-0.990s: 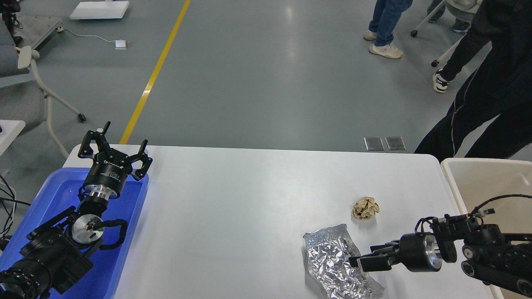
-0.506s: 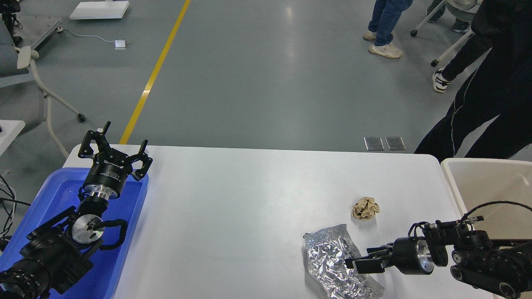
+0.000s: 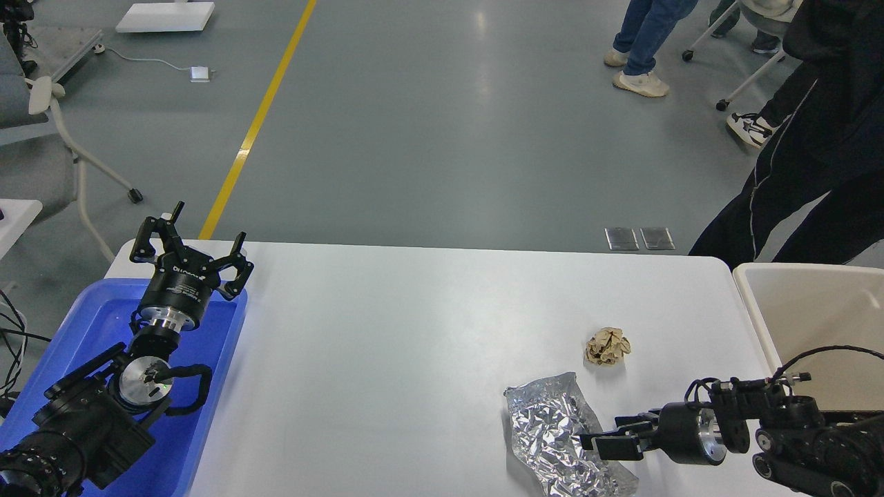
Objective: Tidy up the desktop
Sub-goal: 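Close the right gripper on the silver foil wrapper, then lift the foil wrapper with the right gripper toward the white bin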
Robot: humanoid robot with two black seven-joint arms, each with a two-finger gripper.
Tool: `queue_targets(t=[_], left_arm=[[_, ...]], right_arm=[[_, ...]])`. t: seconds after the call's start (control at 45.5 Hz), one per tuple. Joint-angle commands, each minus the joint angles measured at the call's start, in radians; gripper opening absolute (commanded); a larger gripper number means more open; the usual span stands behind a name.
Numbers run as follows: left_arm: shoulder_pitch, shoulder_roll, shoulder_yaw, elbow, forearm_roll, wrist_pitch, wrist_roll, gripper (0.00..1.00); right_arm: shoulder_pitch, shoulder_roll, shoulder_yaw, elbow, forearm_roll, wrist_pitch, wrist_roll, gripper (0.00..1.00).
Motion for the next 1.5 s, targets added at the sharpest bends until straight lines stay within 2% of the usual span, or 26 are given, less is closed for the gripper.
queue_targets(t=[0.0,0.088,0.176,0.33,0.506,0.726,1.188,1.386,1.474], left_arm=[[0.0,0.0,0.0,0.002,0.0,0.001,0.0,1.0],[0.0,0.0,0.0,0.0,0.0,0.001,0.0,1.0],[0.0,0.0,0.0,0.0,0.0,0.001,0.0,1.0],[0.0,0.0,0.0,0.0,0.0,0.001,0.0,1.0],[0.0,0.0,0.0,0.0,0.0,-0.001,0.0,1.0],[0.0,0.0,0.0,0.0,0.0,0.001,0.0,1.0],[0.0,0.0,0.0,0.0,0.0,0.001,0.0,1.0],[0.0,0.0,0.0,0.0,0.0,-0.001,0.0,1.0],[0.0,0.0,0.0,0.0,0.0,0.001,0.0,1.0]], right_arm=[[-0.009,0.001,-0.001,-0.005,0.001,-0.015,0.004,0.9],[-0.012,0.002,-0.001,-0.004,0.003,-0.017,0.007,0.88],[-0.018,0.005,-0.001,-0.002,0.003,-0.017,0.009,0.8],[-0.019,0.019,-0.001,-0.004,-0.002,-0.043,0.017,0.51],[-0.019,0.019,-0.002,-0.005,-0.006,-0.063,0.021,0.31],[-0.019,0.019,-0.002,-0.018,-0.009,-0.064,0.021,0.0],[-0.014,0.01,0.007,-0.032,0.005,-0.066,0.023,0.0],[-0.006,-0.06,0.087,0.025,0.064,-0.069,0.09,0.0],[0.017,-0.125,0.098,0.08,0.092,-0.067,0.098,0.0]])
